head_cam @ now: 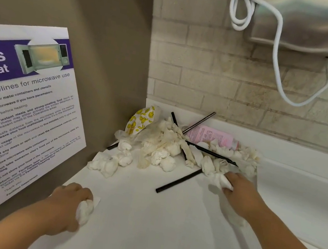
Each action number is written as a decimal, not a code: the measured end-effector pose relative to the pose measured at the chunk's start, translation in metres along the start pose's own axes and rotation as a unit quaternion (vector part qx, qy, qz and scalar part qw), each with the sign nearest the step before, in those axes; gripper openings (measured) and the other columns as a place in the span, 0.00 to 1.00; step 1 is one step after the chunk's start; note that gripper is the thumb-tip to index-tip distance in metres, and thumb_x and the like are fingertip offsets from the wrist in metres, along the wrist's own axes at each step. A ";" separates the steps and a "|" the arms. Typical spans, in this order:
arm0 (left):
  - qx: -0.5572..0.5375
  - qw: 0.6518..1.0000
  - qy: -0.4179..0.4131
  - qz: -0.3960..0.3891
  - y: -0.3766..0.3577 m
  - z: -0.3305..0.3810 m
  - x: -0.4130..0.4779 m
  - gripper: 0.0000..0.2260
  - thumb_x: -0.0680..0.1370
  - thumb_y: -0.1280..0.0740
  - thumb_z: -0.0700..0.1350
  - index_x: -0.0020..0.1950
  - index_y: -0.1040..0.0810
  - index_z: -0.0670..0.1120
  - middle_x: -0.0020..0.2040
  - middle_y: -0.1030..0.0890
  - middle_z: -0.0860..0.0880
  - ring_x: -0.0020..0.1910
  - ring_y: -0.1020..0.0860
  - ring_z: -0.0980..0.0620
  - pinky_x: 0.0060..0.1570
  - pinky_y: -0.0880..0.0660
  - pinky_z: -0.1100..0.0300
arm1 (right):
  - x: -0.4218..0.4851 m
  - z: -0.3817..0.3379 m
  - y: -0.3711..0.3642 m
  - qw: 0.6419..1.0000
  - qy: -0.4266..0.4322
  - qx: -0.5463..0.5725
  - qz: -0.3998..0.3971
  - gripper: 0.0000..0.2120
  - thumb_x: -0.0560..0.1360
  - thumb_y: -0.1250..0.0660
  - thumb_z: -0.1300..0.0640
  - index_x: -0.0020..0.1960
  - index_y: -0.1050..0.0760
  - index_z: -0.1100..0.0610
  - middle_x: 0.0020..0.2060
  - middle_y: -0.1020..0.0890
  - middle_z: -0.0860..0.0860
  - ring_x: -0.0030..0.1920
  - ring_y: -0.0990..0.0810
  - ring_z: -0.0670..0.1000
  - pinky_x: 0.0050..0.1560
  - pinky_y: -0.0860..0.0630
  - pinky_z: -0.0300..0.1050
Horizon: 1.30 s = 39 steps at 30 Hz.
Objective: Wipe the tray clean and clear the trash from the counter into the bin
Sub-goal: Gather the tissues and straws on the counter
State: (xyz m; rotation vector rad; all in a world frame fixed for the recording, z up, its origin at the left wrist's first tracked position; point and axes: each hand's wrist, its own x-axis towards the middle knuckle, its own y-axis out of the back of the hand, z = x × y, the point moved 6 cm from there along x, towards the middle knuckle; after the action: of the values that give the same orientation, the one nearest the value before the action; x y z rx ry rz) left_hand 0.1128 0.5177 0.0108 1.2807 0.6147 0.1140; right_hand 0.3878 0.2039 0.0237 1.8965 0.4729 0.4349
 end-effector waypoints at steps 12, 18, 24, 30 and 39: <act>-0.028 0.999 -0.015 0.023 -0.001 0.001 0.000 0.19 0.66 0.32 0.49 0.50 0.35 0.64 0.49 0.29 0.54 0.50 0.28 0.53 0.45 0.25 0.60 | -0.036 0.011 0.011 0.985 -0.026 -0.066 -0.159 0.18 0.74 0.36 0.56 0.61 0.32 0.43 0.51 0.31 0.51 0.46 0.24 0.52 0.42 0.27 0.41; -0.085 0.994 -0.026 0.058 0.010 0.010 -0.002 0.19 0.66 0.29 0.52 0.52 0.34 0.63 0.48 0.28 0.56 0.49 0.29 0.54 0.41 0.29 0.63 | -0.048 0.005 -0.014 0.983 0.008 -0.133 -0.129 0.16 0.75 0.37 0.53 0.62 0.31 0.45 0.55 0.32 0.49 0.48 0.23 0.52 0.49 0.25 0.44; -0.191 0.972 -0.033 0.135 0.022 0.013 -0.010 0.19 0.60 0.29 0.53 0.48 0.29 0.59 0.44 0.23 0.53 0.44 0.24 0.53 0.43 0.24 0.56 | -0.047 -0.008 -0.017 0.991 0.038 -0.072 -0.110 0.05 0.74 0.33 0.55 0.49 0.23 0.47 0.47 0.29 0.47 0.47 0.22 0.49 0.49 0.26 0.42; -0.283 0.944 -0.026 0.165 0.014 0.023 -0.031 0.19 0.66 0.25 0.44 0.51 0.29 0.57 0.46 0.23 0.51 0.43 0.24 0.51 0.42 0.25 0.56 | -0.051 -0.054 -0.007 0.992 0.078 0.036 -0.089 0.05 0.72 0.32 0.57 0.46 0.23 0.48 0.47 0.26 0.47 0.45 0.24 0.47 0.47 0.26 0.41; -0.314 0.931 -0.044 0.182 0.019 0.004 -0.090 0.20 0.69 0.26 0.45 0.54 0.31 0.58 0.49 0.24 0.56 0.46 0.24 0.58 0.41 0.30 0.67 | -0.093 -0.153 -0.007 0.972 0.161 0.110 -0.132 0.09 0.72 0.31 0.56 0.43 0.26 0.42 0.47 0.26 0.42 0.46 0.25 0.42 0.43 0.29 0.34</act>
State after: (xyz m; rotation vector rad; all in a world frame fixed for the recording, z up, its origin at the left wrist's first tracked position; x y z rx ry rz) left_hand 0.0444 0.4835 0.0614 0.7531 0.2199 0.5180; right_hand 0.2306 0.2788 0.0636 1.9443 1.0124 0.5314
